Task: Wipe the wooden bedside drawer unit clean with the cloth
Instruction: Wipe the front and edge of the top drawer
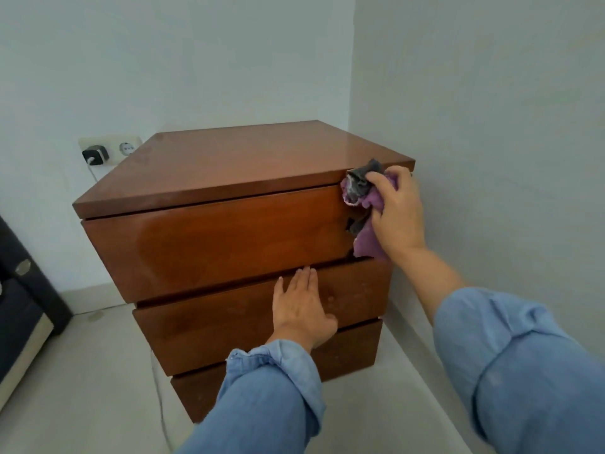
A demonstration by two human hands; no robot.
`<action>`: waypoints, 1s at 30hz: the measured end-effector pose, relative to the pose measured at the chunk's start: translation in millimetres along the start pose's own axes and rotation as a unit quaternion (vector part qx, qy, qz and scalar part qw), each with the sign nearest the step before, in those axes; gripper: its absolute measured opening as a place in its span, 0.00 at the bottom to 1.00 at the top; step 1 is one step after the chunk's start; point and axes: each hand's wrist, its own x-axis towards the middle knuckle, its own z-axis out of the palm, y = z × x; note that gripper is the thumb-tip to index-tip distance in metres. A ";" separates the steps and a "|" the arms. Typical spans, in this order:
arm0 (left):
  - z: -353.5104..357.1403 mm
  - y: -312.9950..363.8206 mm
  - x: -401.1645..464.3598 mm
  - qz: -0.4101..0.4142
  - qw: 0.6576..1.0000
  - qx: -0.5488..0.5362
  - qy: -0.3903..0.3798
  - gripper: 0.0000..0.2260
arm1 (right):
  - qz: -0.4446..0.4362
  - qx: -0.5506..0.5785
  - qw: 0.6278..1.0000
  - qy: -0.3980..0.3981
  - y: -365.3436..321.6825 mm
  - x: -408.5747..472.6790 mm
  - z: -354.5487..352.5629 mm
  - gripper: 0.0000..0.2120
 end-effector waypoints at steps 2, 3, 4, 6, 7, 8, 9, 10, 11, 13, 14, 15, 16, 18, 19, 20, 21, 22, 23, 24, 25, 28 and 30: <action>0.8 4.7 5.6 -0.005 1.000 0.014 -0.005 0.40 | -0.030 -0.013 0.999 -0.042 7.3 -2.3 6.5 0.21; 2.4 5.2 7.2 -0.010 1.000 0.016 0.000 0.40 | -0.032 -0.013 0.998 -0.052 11.4 -11.3 11.6 0.20; 4.7 4.9 8.0 -0.013 1.000 0.014 0.008 0.41 | -0.019 -0.008 0.998 -0.057 14.6 -23.8 17.0 0.20; 9.7 4.6 8.6 -0.014 1.000 0.007 0.018 0.42 | 0.028 0.010 0.998 -0.061 21.8 -52.6 28.6 0.20; 11.6 4.4 8.8 -0.014 1.000 0.004 0.020 0.42 | 0.050 0.016 0.997 -0.062 25.7 -65.4 33.8 0.20; 13.0 4.1 9.1 -0.014 1.000 0.003 0.021 0.43 | 0.069 0.019 0.995 -0.065 29.7 -75.6 38.2 0.20; 13.3 3.8 9.3 -0.013 1.000 0.005 0.021 0.43 | 0.084 0.020 0.993 -0.075 33.5 -82.8 41.1 0.20; 13.1 3.5 9.5 -0.012 1.000 0.007 0.020 0.43 | 0.095 0.019 0.991 -0.094 36.8 -86.8 42.8 0.19; 12.7 3.3 9.7 -0.011 1.000 0.007 0.016 0.43 | 0.106 0.014 0.987 -0.122 39.4 -89.1 43.3 0.19; 11.4 2.9 8.7 -0.012 1.000 0.004 0.005 0.43 | 0.126 0.002 0.976 -0.179 45.6 -92.5 40.1 0.19; 10.4 2.8 8.5 -0.015 1.000 0.003 -0.001 0.43 | 0.131 -0.001 0.972 -0.196 48.9 -93.1 36.4 0.19; 9.2 2.5 8.4 -0.016 1.000 0.003 -0.008 0.43 | 0.131 -0.001 0.972 -0.196 50.7 -92.5 30.7 0.19; 7.8 2.1 8.7 -0.016 1.000 0.004 -0.013 0.43 | 0.127 0.004 0.976 -0.179 51.1 -89.8 23.8 0.20; 6.6 1.9 8.6 -0.015 1.000 0.006 -0.016 0.43 | 0.115 0.014 0.986 -0.118 47.6 -77.3 8.1 0.20; 6.8 2.4 8.4 -0.017 1.000 0.006 -0.016 0.43 | 0.111 0.021 0.990 -0.081 44.8 -66.5 0.9 0.20; 7.2 3.4 8.0 -0.018 1.000 0.005 -0.016 0.43 | 0.107 0.030 0.993 -0.046 41.9 -52.8 -5.4 0.20; 7.7 4.6 7.7 -0.019 1.000 0.005 -0.016 0.43 | 0.101 0.039 0.994 -0.018 39.9 -37.6 -9.5 0.21; 8.3 5.0 7.2 -0.020 1.000 0.006 -0.015 0.43 | 0.086 0.047 0.995 0.000 38.0 -23.5 -11.3 0.22; 9.1 5.0 7.3 -0.020 1.000 0.007 -0.014 0.43 | 0.066 0.050 0.997 0.003 36.2 -12.5 -10.3 0.22; 9.9 4.9 7.6 -0.018 1.000 0.007 -0.011 0.43 | 0.047 0.046 0.998 -0.003 34.6 -6.9 -6.9 0.22; 10.9 4.4 7.9 -0.017 1.000 0.007 -0.007 0.43 | 0.036 0.039 0.999 -0.011 32.6 -6.0 -1.7 0.21; 14.4 5.8 9.2 -0.024 0.999 -0.002 0.023 0.43 | 0.046 0.035 0.998 0.019 29.8 -15.4 14.8 0.17; 17.0 7.4 10.5 -0.025 0.998 -0.009 0.048 0.43 | 0.058 0.045 0.996 0.052 29.9 -20.7 22.2 0.16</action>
